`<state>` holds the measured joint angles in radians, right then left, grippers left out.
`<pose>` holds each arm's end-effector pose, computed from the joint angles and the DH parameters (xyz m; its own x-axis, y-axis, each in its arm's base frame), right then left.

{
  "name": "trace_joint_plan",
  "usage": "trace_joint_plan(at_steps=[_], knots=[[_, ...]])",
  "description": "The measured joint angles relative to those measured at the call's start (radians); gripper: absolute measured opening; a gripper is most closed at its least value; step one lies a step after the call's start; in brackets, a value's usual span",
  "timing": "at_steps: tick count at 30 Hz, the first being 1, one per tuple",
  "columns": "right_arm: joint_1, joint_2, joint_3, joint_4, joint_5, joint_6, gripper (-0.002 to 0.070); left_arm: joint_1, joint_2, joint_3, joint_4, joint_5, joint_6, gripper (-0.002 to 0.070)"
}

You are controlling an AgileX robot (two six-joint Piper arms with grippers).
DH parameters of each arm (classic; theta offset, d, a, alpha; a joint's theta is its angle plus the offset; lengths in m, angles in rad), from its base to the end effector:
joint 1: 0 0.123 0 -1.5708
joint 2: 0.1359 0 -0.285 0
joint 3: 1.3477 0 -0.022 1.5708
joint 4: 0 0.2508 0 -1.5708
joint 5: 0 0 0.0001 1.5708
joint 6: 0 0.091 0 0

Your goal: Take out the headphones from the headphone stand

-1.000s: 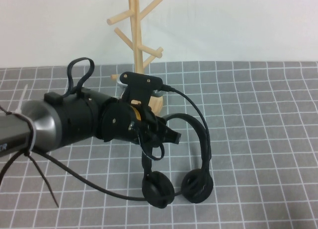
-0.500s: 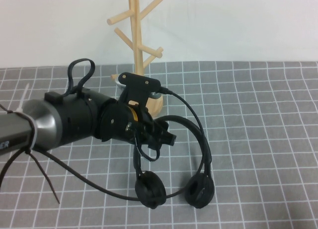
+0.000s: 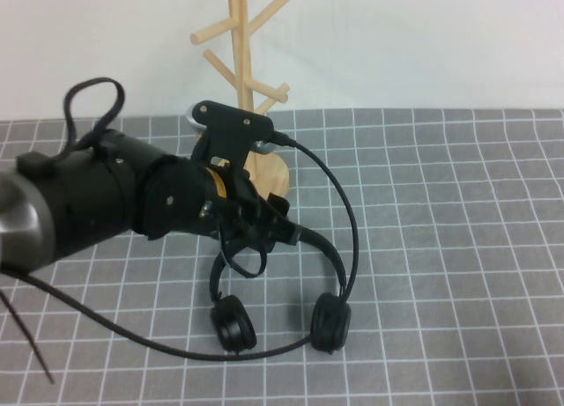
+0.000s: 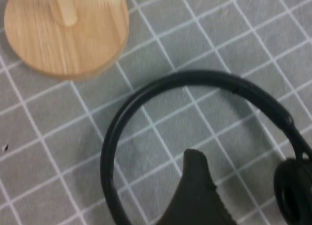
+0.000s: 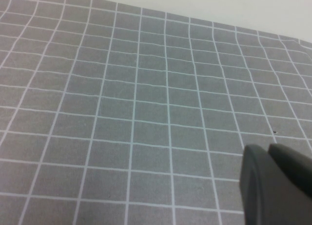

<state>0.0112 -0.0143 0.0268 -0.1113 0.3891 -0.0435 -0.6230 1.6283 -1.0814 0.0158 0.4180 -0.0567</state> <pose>0.0521 -0.0033 0.1702 -0.3081 -0.1494 -0.9396 -0.0163 0.9883 -0.1518 0.2824 -0.2022 0.2411 -0.6487 0.4140 -0.6386 0.5532 0.8327 -0.0221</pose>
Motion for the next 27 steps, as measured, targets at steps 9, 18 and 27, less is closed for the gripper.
trace_joint_plan(at_steps=[9, 18, 27], knots=[[0.000, 0.000, 0.000, 0.000, 0.000, 0.000, -0.0009, 0.000, -0.150, 0.000, 0.031, 0.060, -0.002, 0.0067], [0.000, 0.000, 0.000, 0.000, 0.000, 0.000, -0.0009, 0.000, -0.501, 0.217, 0.069, -0.058, -0.046, -0.0001], [0.000, 0.000, 0.000, 0.000, 0.000, 0.000, -0.0009, 0.000, -0.686, 0.450, 0.119, -0.113, -0.050, -0.0002]])
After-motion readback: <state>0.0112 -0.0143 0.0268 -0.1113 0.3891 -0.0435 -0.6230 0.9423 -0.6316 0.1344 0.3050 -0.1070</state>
